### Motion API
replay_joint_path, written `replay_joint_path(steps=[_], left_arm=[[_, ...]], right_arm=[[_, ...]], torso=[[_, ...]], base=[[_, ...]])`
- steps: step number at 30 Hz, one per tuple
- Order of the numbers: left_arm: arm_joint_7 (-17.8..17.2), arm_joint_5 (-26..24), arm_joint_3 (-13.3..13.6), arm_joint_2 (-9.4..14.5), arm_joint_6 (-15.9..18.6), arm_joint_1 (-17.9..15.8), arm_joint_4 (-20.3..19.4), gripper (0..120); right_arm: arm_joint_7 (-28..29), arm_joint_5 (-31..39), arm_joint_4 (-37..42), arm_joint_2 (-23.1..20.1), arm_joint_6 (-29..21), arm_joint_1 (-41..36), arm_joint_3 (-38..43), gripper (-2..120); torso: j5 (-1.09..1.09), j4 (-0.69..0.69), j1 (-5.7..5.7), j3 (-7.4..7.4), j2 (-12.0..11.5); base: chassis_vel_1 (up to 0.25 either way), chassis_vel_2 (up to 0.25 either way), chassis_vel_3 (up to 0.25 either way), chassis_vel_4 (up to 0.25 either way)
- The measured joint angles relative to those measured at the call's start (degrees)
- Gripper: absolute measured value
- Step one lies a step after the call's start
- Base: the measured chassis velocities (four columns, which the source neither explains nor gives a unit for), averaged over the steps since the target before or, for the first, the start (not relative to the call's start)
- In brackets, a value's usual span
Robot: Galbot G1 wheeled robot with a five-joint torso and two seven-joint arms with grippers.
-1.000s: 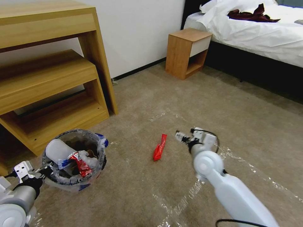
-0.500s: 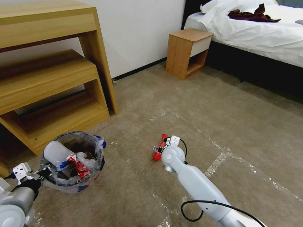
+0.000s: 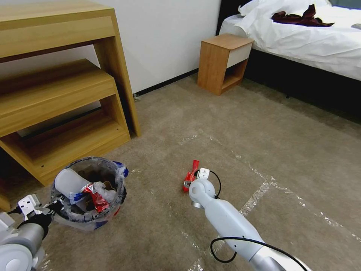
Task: Pick up the trash bin and place the garbage on the floor into it.
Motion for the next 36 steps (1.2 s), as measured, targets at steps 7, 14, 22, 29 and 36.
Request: replay_joint_path(steps=[7,14,22,29,36], left_arm=[[0.1,-0.1,0.0,0.3,-0.1,0.2,-0.1,1],[0.1,-0.2,-0.1,0.3,-0.1,0.4,-0.3,1],[0.1,-0.4,0.0,0.1,-0.2,0.5,-0.7,1],[0.1,-0.5,-0.2,-0.4,-0.2,1.7,-2.3,1],[0.1,-0.6,-0.1,-0.9,-0.2,1.9,-3.6,1]], right_arm=[[-2.8,-2.8,-6.0,2.3,1.4,1.3,0.2,100],[-5.9,-5.0,-10.9,4.8,3.1,2.7,0.0,100],[-9.6,-7.3,-16.3,7.7,5.3,4.5,0.1,100],[-16.1,-12.4,-24.8,9.8,9.3,7.1,0.9,100],[-19.0,-15.6,-26.8,9.7,10.8,7.4,1.8,100]], torso=[[0.00,0.00,0.00,0.00,0.0],[-0.01,0.00,0.00,0.00,0.0],[0.00,0.00,0.00,0.00,0.0],[0.00,-0.01,0.00,0.00,0.0],[0.00,0.00,0.00,0.00,0.0]], base=[[0.000,0.000,0.000,0.000],[0.000,0.000,0.000,0.000],[0.000,0.000,0.000,0.000],[0.000,0.000,0.000,0.000],[0.000,0.000,0.000,0.000]])
